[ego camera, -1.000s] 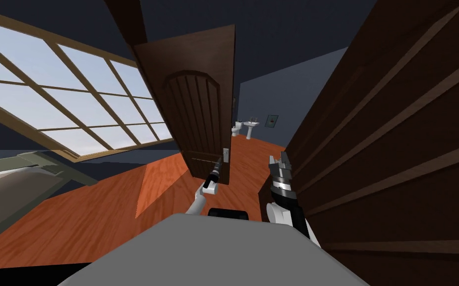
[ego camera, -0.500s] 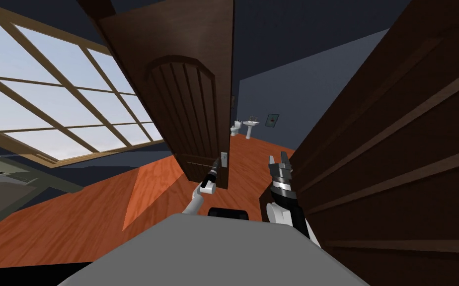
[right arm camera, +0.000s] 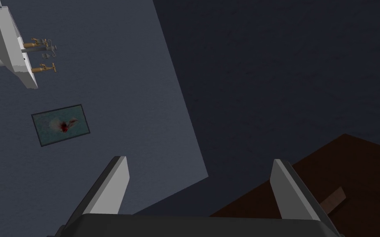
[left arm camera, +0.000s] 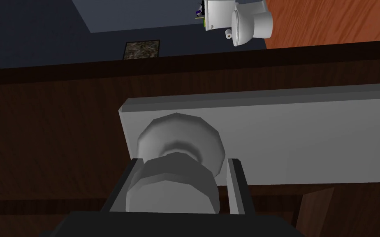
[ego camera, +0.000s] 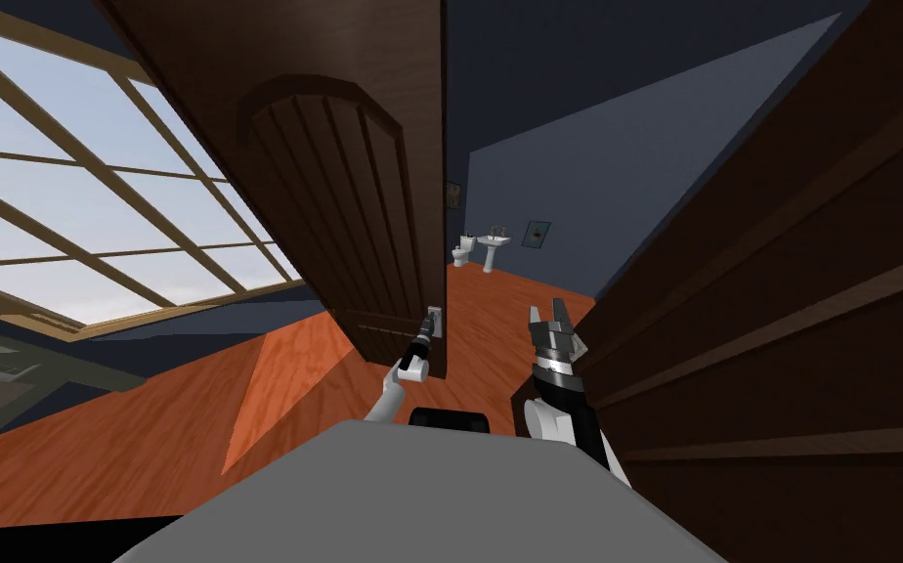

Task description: Push the door open

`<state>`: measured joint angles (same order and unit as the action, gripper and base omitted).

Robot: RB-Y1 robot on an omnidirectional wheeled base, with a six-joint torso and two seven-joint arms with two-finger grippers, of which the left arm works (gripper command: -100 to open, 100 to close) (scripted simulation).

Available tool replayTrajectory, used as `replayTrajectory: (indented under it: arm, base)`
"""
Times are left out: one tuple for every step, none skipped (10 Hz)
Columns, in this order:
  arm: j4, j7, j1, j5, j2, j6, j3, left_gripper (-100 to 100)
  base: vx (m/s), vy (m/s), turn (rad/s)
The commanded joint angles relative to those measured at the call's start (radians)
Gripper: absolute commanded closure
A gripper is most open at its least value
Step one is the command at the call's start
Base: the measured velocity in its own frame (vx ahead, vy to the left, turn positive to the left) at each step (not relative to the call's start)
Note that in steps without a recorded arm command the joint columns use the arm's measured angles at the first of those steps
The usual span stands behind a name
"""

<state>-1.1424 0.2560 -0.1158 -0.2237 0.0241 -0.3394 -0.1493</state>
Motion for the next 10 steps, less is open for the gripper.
replayTrajectory:
  arm:
    - [0.001,0.0,0.001,0.0,-0.001,0.001,0.0,100]
    - [0.001,0.0,0.001,0.0,-0.001,0.001,0.0,100]
    - [0.001,0.0,0.001,0.0,-0.001,0.001,0.0,100]
    - [0.001,0.0,0.001,0.0,-0.001,0.001,0.0,100]
    - [0.001,0.0,0.001,0.0,-0.001,0.001,0.0,100]
    - [-0.002,0.024,0.007,-0.028,-0.014,0.001,-0.028,100]
    - [-0.006,0.041,0.01,-0.047,-0.022,0.0,-0.046,100]
    - [-0.01,0.06,0.013,-0.07,-0.029,-0.002,-0.068,100]
    - [-0.013,0.071,0.015,-0.082,-0.032,-0.003,-0.08,100]
    - [-0.018,0.095,0.019,-0.109,-0.039,-0.004,-0.105,100]
  base:
    - [-0.03,0.016,-0.01]
    - [-0.029,0.012,-0.009]
    - [-0.019,0.006,0.0]
    - [-0.011,0.001,0.003]
    - [0.0,0.0,0.0]
    - [0.06,-0.006,0.176]
    - [0.138,-0.03,0.238]
    - [0.169,-0.075,0.237]
    - [0.15,-0.048,0.149]
    - [0.142,-0.017,0.191]
